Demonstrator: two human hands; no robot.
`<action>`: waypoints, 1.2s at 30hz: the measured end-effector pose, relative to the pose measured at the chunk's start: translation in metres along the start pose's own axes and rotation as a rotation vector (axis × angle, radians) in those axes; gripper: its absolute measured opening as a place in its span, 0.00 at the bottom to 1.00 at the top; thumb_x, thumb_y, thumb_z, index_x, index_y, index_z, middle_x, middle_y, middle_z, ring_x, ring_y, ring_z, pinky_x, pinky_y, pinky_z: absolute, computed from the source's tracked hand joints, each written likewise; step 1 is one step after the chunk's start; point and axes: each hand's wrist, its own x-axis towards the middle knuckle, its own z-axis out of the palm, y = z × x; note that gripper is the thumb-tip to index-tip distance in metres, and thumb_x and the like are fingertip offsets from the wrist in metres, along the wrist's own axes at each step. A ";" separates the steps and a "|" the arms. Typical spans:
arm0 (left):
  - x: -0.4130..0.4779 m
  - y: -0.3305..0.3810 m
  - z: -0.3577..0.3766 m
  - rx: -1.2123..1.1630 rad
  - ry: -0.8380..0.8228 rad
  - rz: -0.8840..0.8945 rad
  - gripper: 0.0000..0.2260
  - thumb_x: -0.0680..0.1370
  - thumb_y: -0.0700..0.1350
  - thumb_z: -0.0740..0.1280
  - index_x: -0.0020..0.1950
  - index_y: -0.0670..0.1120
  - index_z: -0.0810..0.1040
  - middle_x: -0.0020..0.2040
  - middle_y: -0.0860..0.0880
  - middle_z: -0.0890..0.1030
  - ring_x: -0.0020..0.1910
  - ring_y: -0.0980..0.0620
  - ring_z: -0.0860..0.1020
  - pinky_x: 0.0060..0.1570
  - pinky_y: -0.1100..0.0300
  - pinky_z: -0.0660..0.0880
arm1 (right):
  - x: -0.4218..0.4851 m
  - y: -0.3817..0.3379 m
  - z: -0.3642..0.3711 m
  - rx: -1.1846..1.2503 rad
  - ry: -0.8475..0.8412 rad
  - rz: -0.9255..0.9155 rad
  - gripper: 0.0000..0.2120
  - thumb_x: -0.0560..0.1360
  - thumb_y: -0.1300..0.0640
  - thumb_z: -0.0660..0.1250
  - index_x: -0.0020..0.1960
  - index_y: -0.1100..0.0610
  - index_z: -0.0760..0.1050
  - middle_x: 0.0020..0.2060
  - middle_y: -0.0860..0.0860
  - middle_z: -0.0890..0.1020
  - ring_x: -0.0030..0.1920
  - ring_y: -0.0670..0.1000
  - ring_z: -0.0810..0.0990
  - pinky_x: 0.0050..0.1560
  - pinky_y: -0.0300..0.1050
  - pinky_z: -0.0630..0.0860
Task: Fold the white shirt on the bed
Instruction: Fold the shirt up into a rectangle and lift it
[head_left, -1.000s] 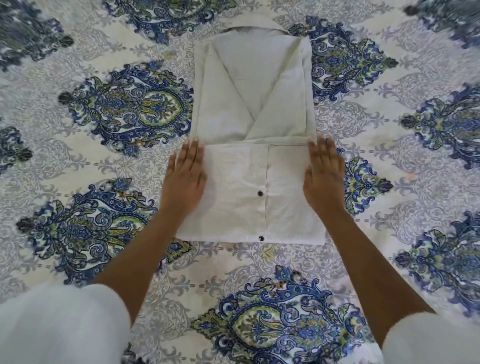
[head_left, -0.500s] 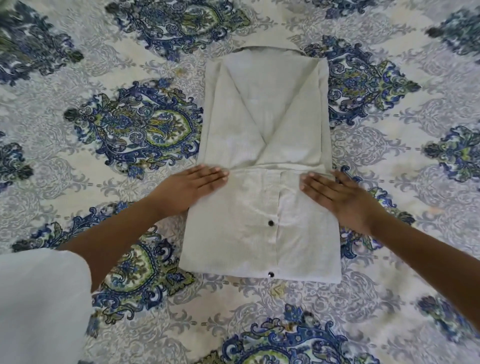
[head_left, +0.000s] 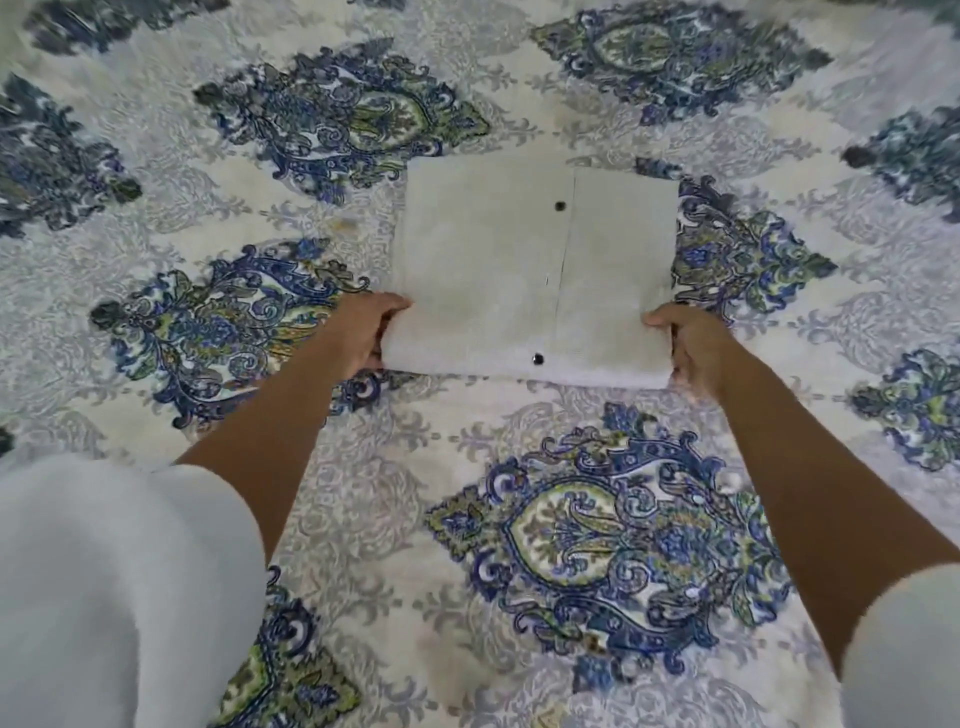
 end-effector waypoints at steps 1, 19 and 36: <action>0.001 -0.003 0.001 -0.020 0.005 0.014 0.09 0.78 0.51 0.61 0.51 0.49 0.77 0.49 0.48 0.80 0.43 0.50 0.78 0.39 0.56 0.75 | 0.002 0.004 -0.001 0.027 0.014 0.005 0.06 0.76 0.57 0.59 0.42 0.53 0.72 0.37 0.50 0.78 0.36 0.50 0.78 0.32 0.39 0.76; 0.002 0.023 -0.006 0.079 0.120 0.228 0.20 0.68 0.57 0.73 0.48 0.43 0.76 0.48 0.43 0.79 0.47 0.46 0.77 0.49 0.50 0.73 | 0.020 -0.030 0.009 0.009 0.133 -0.131 0.08 0.75 0.54 0.67 0.41 0.58 0.75 0.54 0.60 0.80 0.51 0.56 0.79 0.60 0.57 0.75; -0.043 -0.014 0.005 0.030 0.103 0.063 0.17 0.76 0.40 0.67 0.64 0.39 0.72 0.61 0.43 0.77 0.54 0.44 0.75 0.47 0.52 0.75 | -0.028 0.017 0.015 0.245 0.071 -0.051 0.16 0.73 0.61 0.68 0.60 0.61 0.73 0.55 0.57 0.79 0.56 0.59 0.77 0.51 0.58 0.78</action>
